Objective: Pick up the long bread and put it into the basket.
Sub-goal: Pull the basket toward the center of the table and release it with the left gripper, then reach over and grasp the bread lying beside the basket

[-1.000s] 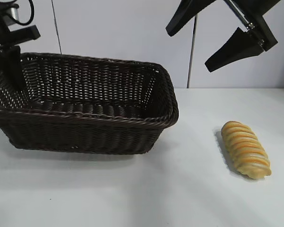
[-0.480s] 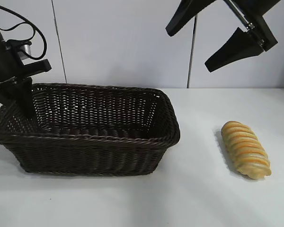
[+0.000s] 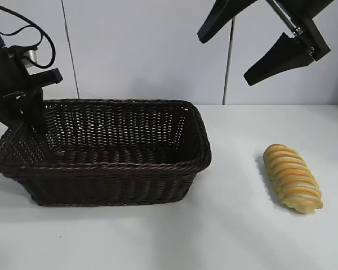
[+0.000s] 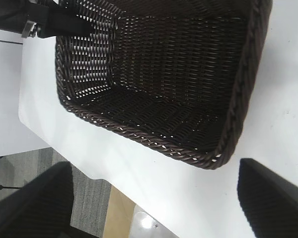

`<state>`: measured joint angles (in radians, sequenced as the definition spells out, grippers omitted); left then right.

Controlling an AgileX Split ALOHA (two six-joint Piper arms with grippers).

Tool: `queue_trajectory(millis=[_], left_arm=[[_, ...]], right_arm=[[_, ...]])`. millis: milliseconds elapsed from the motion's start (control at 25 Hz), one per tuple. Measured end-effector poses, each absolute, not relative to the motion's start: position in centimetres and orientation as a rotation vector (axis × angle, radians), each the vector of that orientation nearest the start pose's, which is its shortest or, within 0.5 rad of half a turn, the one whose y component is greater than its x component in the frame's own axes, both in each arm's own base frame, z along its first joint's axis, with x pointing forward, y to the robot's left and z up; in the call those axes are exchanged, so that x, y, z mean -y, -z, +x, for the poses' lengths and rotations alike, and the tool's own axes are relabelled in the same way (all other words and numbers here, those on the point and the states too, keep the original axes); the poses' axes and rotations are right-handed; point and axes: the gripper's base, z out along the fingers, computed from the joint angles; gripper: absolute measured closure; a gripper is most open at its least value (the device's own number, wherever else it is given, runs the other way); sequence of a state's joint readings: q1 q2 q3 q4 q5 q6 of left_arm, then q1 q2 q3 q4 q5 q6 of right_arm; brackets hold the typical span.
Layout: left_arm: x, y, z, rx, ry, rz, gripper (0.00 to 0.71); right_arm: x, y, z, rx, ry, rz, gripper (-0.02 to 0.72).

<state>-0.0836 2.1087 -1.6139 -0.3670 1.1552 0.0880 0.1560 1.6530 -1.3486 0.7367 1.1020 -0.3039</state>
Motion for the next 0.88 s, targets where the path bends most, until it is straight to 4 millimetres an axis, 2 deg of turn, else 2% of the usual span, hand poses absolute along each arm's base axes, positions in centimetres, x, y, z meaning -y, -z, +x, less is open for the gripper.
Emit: queue_trajectory(millis=[160, 320, 480, 560, 640, 720, 880], left_arm=[[5.3, -20.6, 41.7, -3.066, 0.445, 0.035, 0.151], [3.5, -26.1, 41.5, -2.923, 0.378, 0.007, 0.151], [2.7, -32.5, 39.2, -2.776, 0.327, 0.011, 0.151], [2.0, -34.7, 38.0, -2.731, 0.231, -0.010, 0.151], [0.0, -36.4, 36.9, -2.694, 0.064, -0.088, 0.151], [-2.8, -37.4, 36.1, -2.659, -0.085, -0.207, 0.151], [-8.4, -39.2, 33.8, -2.583, -0.184, -0.459, 0.151]], right_arm=[[-10.6, -30.1, 32.6, -2.680, -0.951, -0.268, 0.081], [-10.6, -30.1, 32.6, -2.679, -0.950, -0.267, 0.081], [-10.6, -30.1, 32.6, -2.679, -0.950, -0.267, 0.081], [-10.6, -30.1, 32.6, -2.679, -0.950, -0.267, 0.081], [-10.6, -30.1, 32.6, -2.679, -0.950, -0.267, 0.081], [-10.6, -30.1, 32.6, -2.678, -0.949, -0.267, 0.081], [-10.6, -30.1, 32.6, -2.678, -0.949, -0.267, 0.081]])
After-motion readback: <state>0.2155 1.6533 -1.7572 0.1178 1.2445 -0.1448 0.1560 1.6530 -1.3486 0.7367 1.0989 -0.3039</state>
